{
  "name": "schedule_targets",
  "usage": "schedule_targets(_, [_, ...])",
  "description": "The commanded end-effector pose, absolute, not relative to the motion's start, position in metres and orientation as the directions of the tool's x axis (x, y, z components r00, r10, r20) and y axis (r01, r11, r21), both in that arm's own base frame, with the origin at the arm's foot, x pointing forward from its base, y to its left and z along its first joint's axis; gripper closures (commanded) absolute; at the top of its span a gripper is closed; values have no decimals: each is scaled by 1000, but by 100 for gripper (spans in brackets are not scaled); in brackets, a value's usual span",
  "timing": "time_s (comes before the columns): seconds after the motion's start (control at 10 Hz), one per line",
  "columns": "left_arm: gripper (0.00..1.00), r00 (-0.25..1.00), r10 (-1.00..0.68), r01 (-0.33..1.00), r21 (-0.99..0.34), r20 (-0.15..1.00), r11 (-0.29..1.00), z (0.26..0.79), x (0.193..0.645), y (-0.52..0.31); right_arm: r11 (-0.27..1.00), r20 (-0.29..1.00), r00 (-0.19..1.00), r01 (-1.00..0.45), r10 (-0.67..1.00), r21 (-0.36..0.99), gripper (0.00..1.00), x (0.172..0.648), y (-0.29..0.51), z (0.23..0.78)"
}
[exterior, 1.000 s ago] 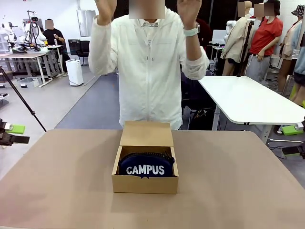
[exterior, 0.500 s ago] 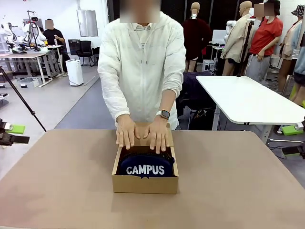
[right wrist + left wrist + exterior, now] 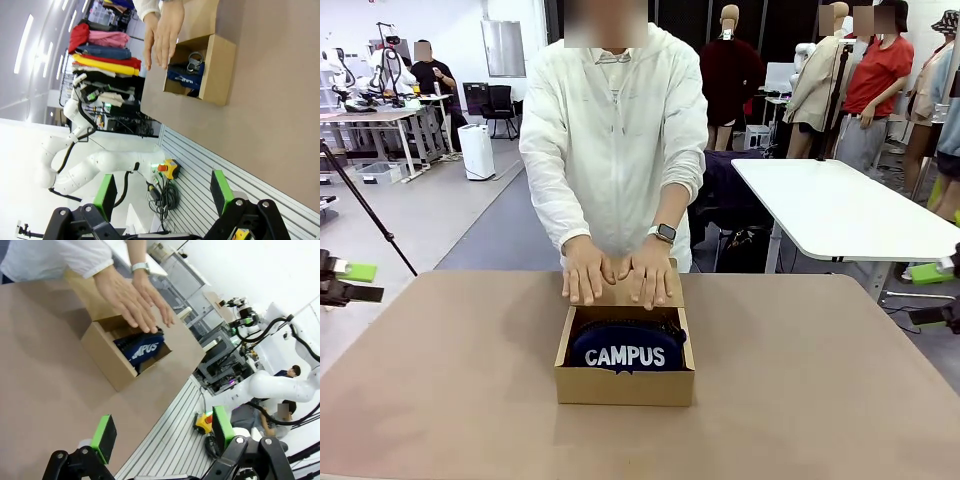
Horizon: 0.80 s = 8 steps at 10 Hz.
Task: Pack the items into the box.
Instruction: Close the Mailer Box.
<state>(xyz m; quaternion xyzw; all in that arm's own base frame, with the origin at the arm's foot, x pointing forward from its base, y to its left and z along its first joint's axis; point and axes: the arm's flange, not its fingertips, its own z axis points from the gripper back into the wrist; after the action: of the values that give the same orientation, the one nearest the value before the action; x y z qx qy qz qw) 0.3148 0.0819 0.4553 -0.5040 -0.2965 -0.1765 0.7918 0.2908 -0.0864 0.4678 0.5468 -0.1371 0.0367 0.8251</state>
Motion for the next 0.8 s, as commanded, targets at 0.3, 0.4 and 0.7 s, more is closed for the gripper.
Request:
schedule_targets(0.3, [0, 832, 26, 482, -746, 554, 459, 376, 452, 15, 622, 121, 990, -51, -71, 781, 0, 449, 23, 392])
schedule_targets(0.4, [0, 809, 71, 523, -770, 583, 366, 356, 474, 4, 601, 85, 995, -43, -42, 798, 0, 466, 46, 369])
schedule_targets(0.7, [0, 830, 69, 482, -773, 554, 412, 346, 470, -13, 616, 108, 994, -72, -22, 785, 0, 456, 60, 354])
